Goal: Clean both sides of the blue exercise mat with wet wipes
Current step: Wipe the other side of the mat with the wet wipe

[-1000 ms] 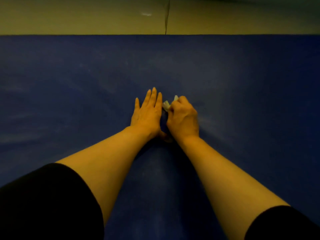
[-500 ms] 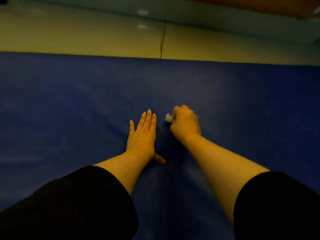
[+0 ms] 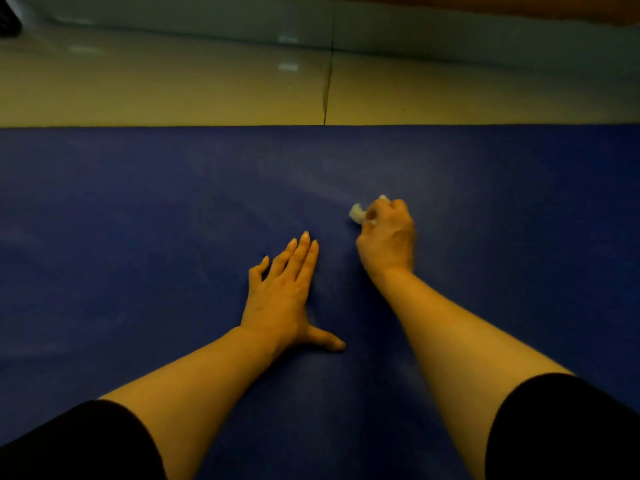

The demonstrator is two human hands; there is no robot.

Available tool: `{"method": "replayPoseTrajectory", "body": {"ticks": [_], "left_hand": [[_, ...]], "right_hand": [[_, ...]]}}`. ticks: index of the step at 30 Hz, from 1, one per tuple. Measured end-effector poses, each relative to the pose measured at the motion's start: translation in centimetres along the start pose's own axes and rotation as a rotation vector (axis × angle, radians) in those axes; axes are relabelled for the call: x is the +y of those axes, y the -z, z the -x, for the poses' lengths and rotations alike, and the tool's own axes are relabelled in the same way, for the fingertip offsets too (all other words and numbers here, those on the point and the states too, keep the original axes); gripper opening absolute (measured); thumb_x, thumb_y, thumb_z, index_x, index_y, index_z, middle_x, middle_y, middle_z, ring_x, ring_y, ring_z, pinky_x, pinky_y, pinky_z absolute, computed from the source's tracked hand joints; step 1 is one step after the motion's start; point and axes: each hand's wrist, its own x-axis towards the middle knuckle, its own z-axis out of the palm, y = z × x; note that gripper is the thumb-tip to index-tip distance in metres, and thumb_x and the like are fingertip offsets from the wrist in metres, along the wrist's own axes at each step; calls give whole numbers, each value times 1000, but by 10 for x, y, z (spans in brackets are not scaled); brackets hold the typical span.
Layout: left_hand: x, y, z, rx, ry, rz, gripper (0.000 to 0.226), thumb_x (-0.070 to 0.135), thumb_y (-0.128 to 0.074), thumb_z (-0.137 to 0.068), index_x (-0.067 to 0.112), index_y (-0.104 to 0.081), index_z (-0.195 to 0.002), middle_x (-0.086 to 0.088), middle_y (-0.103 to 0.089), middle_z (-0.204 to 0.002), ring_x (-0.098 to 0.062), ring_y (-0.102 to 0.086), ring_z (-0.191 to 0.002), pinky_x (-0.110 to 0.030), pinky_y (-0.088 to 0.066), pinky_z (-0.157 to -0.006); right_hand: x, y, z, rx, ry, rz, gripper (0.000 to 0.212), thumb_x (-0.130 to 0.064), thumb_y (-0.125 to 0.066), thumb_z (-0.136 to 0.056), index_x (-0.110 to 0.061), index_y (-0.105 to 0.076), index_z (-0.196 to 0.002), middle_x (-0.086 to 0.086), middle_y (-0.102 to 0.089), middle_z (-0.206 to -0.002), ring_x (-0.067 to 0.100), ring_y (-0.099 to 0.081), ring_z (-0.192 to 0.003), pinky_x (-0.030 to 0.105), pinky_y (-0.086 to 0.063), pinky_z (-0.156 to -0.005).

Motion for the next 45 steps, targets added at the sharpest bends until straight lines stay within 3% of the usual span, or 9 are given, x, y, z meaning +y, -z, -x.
{"method": "replayPoseTrajectory", "body": {"ticks": [4,8,10,15,21,28,34,41,45], "left_hand": [[-3,-1,-3,39,-2,50,131,92,-48,-54,29,9,-153,11,21,-158,-7,11,-146,-38,-8,-115],[-13,5,-13,248,-81,43,88,75,-36,-73,17,-53,-136,-4,-52,-142,-24,-58,-117,-38,-40,-90],[-26,7,-24,333,-134,64,70,62,-44,-78,10,-63,-121,-10,-63,-126,-29,-64,-102,-38,-37,-87],[-39,22,-47,379,-33,162,58,38,-63,-90,2,-53,-134,-16,-43,-147,-34,-45,-132,-45,-35,-108],[-31,28,-78,238,6,187,51,15,-34,-105,11,-18,-152,-3,-8,-162,-15,-3,-149,-29,0,-119],[-23,35,-93,307,99,82,49,14,-37,-102,17,-29,-151,-6,-31,-156,-22,-29,-142,-34,-3,-120],[-27,48,-104,431,139,56,30,21,-51,-96,20,-58,-125,-4,-62,-114,-24,-57,-109,-43,0,-121],[-35,66,-117,160,180,65,72,43,-62,-90,24,-26,-150,-4,-18,-155,-28,-23,-138,-46,-26,-107],[-40,74,-132,61,141,10,86,44,-64,-88,24,-14,-154,-1,-7,-162,-24,-6,-147,-48,-15,-115]], "right_hand": [[-10,-7,6,43,-19,16,13,-9,-53,-90,1,-60,-89,21,-54,-104,41,-56,-86,43,-45,-74],[-24,-17,14,-125,238,-13,9,-6,-55,-86,2,-61,-86,21,-55,-99,40,-56,-84,39,-43,-69],[-14,-11,-4,-120,185,32,13,-9,-52,-89,0,-61,-92,20,-54,-105,39,-54,-90,41,-41,-75],[-5,-2,-25,38,-105,85,15,-8,-48,-92,0,-58,-100,18,-50,-114,37,-53,-94,37,-41,-77],[-33,-29,-9,-88,280,10,10,-7,-55,-88,1,-59,-86,21,-55,-98,39,-55,-82,35,-37,-63],[3,-5,-59,65,-96,127,17,-13,-51,-94,-1,-59,-103,15,-50,-117,33,-55,-96,30,-37,-72],[-42,-36,-39,-126,247,-6,17,-15,-51,-94,0,-58,-94,17,-53,-107,32,-54,-87,28,-29,-63],[-8,-19,-79,127,-122,104,16,-7,-46,-93,-1,-57,-104,17,-50,-116,31,-53,-94,28,-32,-68],[-37,-49,-58,86,181,-34,26,-13,-47,-94,8,-62,-88,23,-56,-96,38,-56,-76,34,-37,-61]]}}
